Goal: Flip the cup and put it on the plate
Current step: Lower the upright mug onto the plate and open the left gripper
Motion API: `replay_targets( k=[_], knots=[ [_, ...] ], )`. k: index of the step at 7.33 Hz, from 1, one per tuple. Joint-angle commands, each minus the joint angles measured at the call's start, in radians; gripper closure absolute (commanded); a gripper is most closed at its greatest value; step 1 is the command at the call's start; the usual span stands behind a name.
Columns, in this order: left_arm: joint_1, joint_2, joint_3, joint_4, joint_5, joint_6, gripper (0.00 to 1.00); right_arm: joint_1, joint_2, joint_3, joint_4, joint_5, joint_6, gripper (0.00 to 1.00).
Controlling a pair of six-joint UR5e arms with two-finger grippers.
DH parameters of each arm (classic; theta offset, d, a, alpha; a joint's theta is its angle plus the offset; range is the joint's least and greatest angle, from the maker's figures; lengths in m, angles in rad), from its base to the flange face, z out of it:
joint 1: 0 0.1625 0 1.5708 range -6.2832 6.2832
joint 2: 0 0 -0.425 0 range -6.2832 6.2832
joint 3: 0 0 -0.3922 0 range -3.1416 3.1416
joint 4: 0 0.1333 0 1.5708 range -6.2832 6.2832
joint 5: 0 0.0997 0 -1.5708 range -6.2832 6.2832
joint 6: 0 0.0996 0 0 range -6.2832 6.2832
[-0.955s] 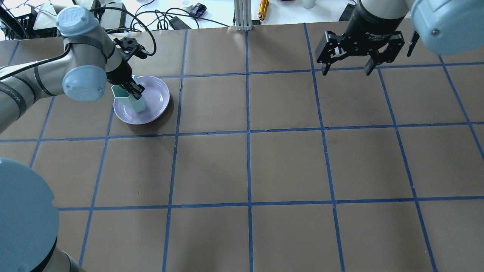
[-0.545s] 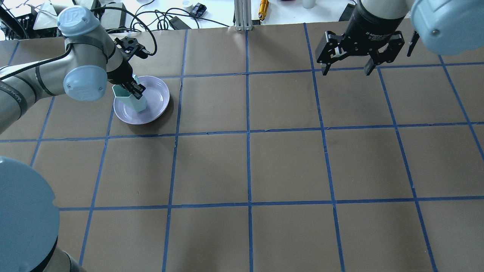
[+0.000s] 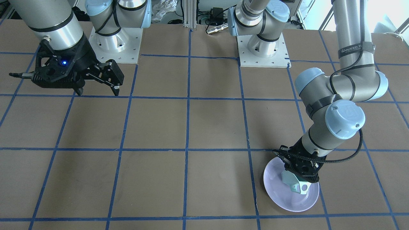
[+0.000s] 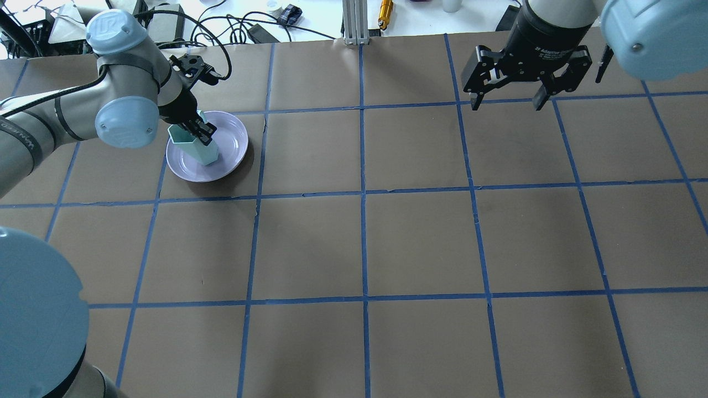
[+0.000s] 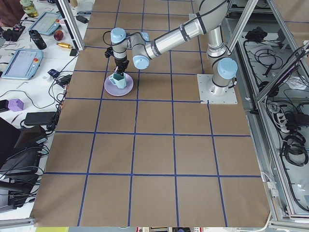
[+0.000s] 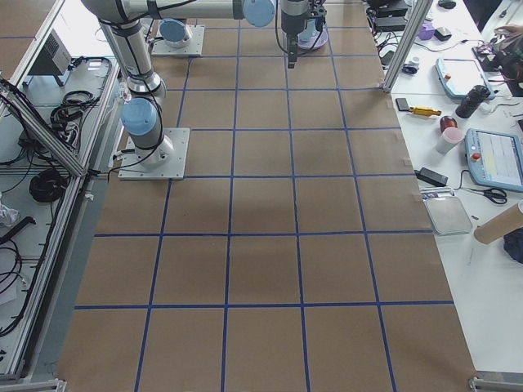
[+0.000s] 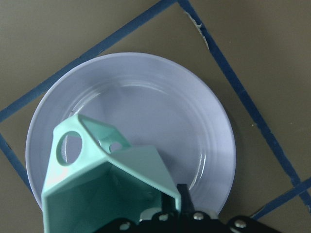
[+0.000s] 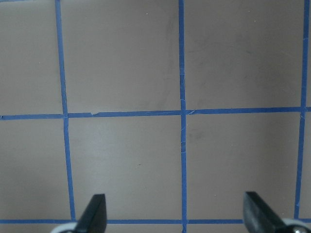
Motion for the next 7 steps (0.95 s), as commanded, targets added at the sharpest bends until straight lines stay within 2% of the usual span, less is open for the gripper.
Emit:
replay_targets(
  k=[1, 2, 4, 6, 7],
  knots=[
    [-0.005, -0.009, 0.003, 0.001, -0.002, -0.004, 0.77, 0.0, 0.0, 0.0, 0.0, 0.0, 0.0, 0.0],
    [-0.005, -0.011, 0.004, 0.013, 0.003, -0.003, 0.01, 0.0, 0.0, 0.0, 0.0, 0.0, 0.0, 0.0],
    [-0.01, 0.023, 0.008, 0.017, 0.002, -0.006, 0.0, 0.0, 0.0, 0.0, 0.0, 0.0, 0.0, 0.0],
    [-0.017, 0.105, 0.005, -0.007, -0.003, -0.047, 0.0, 0.0, 0.0, 0.0, 0.0, 0.0, 0.0, 0.0],
    [-0.034, 0.151, 0.008, -0.065, -0.003, -0.118, 0.0, 0.0, 0.0, 0.0, 0.0, 0.001, 0.0, 0.0]
  ],
)
